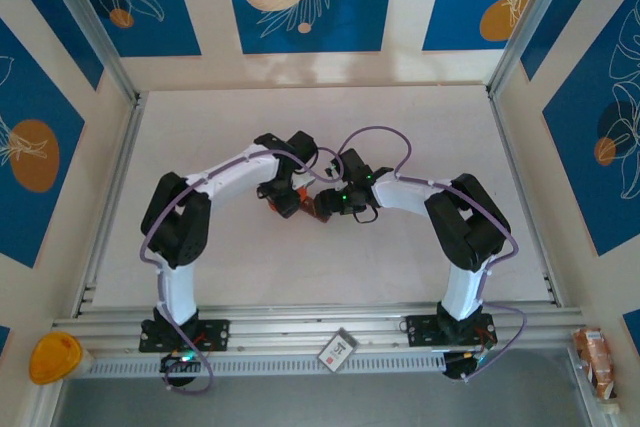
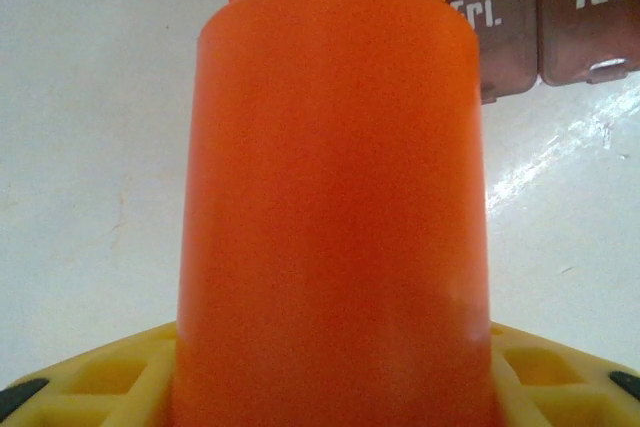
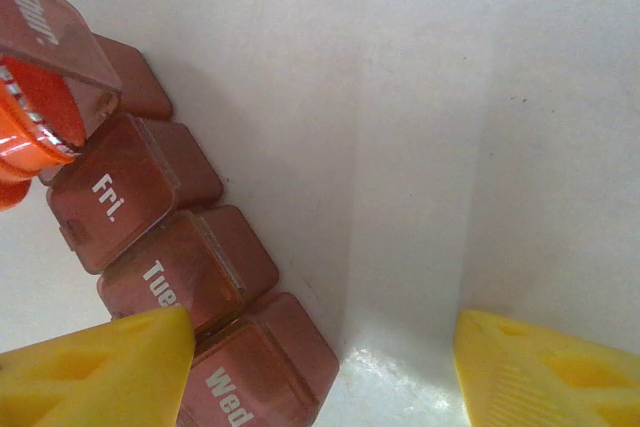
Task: Sort the pills into containers
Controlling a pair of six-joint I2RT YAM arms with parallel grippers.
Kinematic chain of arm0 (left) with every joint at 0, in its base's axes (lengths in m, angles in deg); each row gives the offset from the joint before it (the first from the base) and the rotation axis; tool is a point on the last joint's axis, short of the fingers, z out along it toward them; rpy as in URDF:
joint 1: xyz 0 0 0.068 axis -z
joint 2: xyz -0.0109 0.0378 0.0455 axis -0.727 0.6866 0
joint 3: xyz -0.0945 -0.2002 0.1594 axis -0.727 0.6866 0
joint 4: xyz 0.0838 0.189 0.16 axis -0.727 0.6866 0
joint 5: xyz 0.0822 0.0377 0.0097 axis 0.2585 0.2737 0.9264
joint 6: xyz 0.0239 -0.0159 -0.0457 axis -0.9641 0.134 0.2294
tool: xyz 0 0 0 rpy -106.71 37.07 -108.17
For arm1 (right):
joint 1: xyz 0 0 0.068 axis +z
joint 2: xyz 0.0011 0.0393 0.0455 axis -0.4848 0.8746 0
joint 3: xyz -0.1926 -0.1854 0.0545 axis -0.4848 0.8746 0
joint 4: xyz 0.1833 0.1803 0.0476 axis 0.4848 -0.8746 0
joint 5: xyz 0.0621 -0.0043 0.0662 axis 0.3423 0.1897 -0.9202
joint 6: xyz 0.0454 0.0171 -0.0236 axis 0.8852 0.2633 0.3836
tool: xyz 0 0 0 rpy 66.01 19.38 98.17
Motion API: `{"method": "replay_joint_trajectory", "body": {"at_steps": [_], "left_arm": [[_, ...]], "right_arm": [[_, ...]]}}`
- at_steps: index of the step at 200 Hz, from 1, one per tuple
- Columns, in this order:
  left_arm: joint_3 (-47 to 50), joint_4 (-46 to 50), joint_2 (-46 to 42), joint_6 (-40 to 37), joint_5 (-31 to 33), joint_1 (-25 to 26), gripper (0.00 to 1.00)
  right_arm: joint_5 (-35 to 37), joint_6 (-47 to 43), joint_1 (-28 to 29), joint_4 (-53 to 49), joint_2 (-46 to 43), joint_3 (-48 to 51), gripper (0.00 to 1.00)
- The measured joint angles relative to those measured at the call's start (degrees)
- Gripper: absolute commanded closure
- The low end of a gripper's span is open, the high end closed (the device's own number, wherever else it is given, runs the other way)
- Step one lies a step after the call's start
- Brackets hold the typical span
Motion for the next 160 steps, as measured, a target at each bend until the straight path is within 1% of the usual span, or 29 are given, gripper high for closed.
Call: {"method": "replay_joint_trajectory", "body": {"at_steps": [160], "left_arm": [[-1.6,1.7,0.9,-1.0,0.2,0.0,1.0]], "right_arm": [[0.0,0.0,0.0,0.3,0.0,0.2,0.3]]}}
